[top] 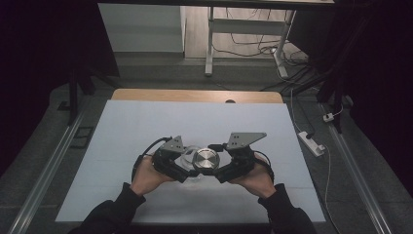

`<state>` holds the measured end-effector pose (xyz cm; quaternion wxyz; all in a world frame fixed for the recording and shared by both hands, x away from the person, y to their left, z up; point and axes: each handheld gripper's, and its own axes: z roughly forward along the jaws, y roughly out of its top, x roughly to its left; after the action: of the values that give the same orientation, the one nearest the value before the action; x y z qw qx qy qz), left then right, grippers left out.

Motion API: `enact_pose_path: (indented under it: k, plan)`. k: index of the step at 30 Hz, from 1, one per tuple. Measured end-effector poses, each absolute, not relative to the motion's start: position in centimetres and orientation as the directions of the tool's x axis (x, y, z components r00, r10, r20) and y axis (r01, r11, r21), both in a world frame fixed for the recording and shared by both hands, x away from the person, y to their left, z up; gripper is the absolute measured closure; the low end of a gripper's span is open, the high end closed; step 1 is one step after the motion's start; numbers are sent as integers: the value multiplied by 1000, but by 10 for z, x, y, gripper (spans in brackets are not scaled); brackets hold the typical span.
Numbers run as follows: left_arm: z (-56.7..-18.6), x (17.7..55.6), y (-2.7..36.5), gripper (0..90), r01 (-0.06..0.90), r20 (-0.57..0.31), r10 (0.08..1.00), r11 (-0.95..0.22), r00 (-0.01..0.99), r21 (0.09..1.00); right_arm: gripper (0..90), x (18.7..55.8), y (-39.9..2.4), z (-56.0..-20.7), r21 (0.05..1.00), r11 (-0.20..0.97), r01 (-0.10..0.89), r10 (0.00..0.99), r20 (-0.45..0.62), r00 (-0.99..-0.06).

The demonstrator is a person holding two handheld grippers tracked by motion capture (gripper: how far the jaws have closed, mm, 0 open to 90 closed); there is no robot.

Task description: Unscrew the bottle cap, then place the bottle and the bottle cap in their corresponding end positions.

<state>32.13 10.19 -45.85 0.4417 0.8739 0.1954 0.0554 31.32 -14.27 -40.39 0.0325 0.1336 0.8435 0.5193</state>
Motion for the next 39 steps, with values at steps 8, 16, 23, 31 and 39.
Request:
enact_pose_path:
  k: [8, 16, 23, 31, 39]
  plan:
    - [-459, 326, 107, 156, 300, -71, 411, -523, 909, 798, 200, 309, -142, -408, 880, 433, 193, 259, 83, -962]
    - [-461, 333, 110, 156, 313, -77, 433, -507, 898, 803, 200, 303, -142, -409, 883, 433, 183, 255, 75, -964]
    - [-462, 340, 113, 156, 319, -73, 450, -499, 890, 806, 200, 299, -144, -411, 883, 433, 183, 251, 77, -965]
    - [-460, 348, 114, 156, 313, -67, 462, -482, 884, 818, 200, 296, -144, -420, 879, 439, 187, 255, 78, -964]
    - [-457, 356, 108, 156, 293, -51, 458, -474, 887, 831, 200, 293, -143, -432, 872, 449, 194, 259, 80, -963]
